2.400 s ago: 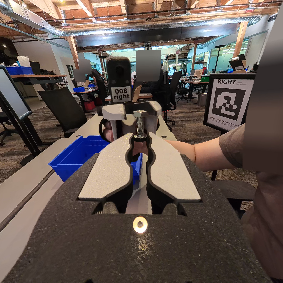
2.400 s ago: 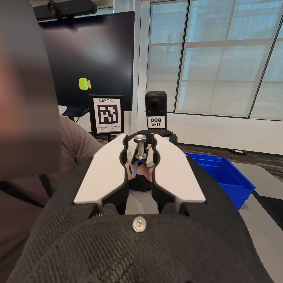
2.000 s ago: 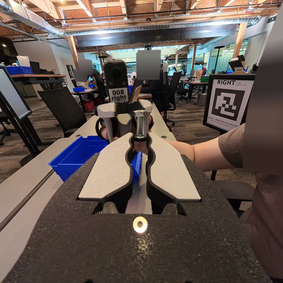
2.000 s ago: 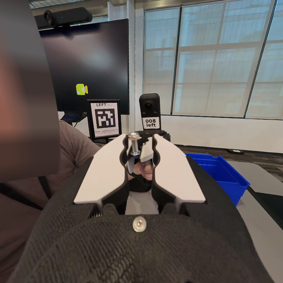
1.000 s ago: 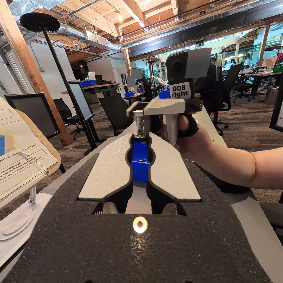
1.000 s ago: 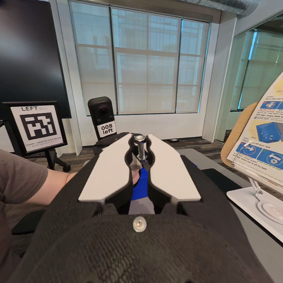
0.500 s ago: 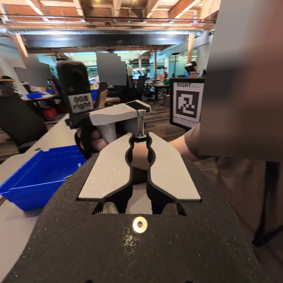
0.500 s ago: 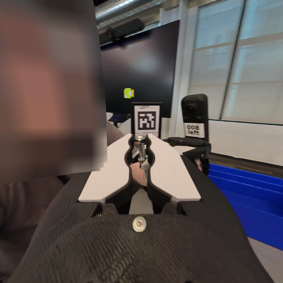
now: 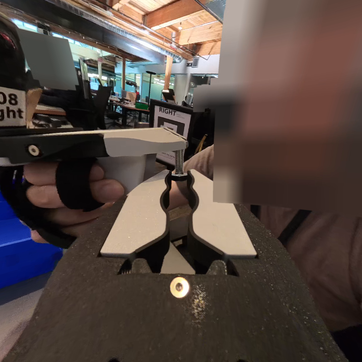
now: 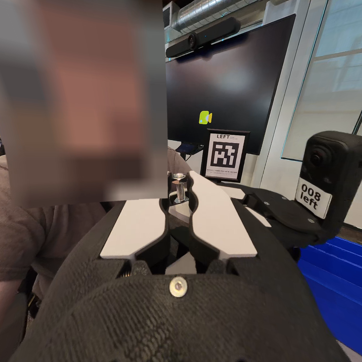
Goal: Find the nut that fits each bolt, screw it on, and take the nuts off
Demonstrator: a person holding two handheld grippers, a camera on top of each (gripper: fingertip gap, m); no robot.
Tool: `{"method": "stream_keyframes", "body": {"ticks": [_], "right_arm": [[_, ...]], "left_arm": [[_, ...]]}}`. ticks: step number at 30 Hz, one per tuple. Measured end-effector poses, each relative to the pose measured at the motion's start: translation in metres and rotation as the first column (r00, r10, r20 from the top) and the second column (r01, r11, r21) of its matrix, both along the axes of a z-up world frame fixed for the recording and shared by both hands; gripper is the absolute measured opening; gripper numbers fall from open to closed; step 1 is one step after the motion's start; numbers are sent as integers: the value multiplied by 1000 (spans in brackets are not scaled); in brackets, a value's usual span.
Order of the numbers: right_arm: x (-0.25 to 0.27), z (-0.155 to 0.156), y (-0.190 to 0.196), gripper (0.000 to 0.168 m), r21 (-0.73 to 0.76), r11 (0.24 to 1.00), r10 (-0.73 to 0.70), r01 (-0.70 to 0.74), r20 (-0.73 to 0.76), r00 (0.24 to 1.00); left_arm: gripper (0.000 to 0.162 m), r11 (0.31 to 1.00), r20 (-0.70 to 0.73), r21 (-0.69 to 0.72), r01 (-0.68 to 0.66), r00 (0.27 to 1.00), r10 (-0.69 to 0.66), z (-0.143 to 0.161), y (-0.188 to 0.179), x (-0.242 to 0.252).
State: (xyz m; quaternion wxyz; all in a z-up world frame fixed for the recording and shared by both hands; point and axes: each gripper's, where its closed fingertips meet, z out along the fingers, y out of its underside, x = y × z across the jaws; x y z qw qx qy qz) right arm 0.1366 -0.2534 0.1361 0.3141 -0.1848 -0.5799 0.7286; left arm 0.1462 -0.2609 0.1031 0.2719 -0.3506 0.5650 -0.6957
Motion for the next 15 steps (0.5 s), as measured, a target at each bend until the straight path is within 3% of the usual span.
{"method": "stream_keyframes", "body": {"ticks": [8, 11, 13, 15], "right_arm": [[-1, 6, 12, 19, -40, 997, -71, 71, -11, 997], [-2, 18, 31, 51, -90, 975, -211, 205, -53, 976], [1, 29, 48, 51, -120, 933, -351, 339, -100, 931], [-1, 31, 68, 51, -86, 848, -530, 524, -99, 842]], "left_arm": [[15, 989, 45, 54, -138, 990, 136, 4, 13, 3], [15, 974, 63, 70, -217, 975, 213, 8, 23, 4], [15, 948, 99, 76, -308, 949, 300, 14, 35, 3], [15, 878, 125, 103, -468, 881, 456, 18, 56, 2]]}}
